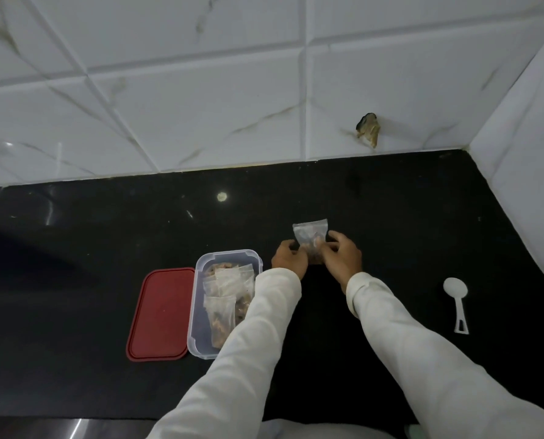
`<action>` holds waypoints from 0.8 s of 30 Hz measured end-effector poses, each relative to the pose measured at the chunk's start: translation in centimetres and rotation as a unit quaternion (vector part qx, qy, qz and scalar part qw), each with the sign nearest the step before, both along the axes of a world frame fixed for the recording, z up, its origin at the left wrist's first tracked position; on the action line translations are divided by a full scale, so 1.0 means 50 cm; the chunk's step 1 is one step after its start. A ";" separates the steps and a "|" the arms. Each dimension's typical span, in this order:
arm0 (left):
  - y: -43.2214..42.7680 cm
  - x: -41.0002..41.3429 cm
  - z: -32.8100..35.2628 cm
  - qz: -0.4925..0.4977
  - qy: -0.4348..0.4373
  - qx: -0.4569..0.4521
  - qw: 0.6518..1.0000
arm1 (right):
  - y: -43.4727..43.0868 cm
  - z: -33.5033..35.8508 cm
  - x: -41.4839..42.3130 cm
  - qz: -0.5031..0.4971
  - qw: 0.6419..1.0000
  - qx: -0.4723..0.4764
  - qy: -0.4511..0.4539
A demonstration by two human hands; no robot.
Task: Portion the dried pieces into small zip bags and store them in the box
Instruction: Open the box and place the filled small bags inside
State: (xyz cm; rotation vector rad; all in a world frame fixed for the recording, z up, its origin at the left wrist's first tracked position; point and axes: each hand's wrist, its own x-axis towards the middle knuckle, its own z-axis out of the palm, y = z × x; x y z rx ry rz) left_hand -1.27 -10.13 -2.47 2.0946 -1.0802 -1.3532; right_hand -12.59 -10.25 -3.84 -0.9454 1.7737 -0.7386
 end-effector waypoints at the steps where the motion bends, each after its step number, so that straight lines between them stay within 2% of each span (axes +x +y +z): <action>1: 0.003 0.000 -0.001 0.001 0.009 -0.001 1.000 | 0.003 0.002 -0.002 0.004 1.000 -0.010 0.002; 6: 0.017 0.004 0.001 0.030 0.071 -0.053 0.996 | 0.032 0.009 -0.006 0.011 0.996 -0.084 0.007; 13: 0.037 0.006 0.021 0.077 0.179 -0.109 0.975 | 0.077 0.055 0.010 -0.001 0.994 -0.103 -0.039; 19: 0.061 0.019 0.074 0.085 0.231 -0.106 0.963 | 0.103 0.101 0.041 -0.019 0.987 -0.150 -0.060; 24: 0.090 0.052 0.116 0.104 0.234 -0.125 0.958 | 0.123 0.145 0.077 -0.030 0.980 -0.188 -0.063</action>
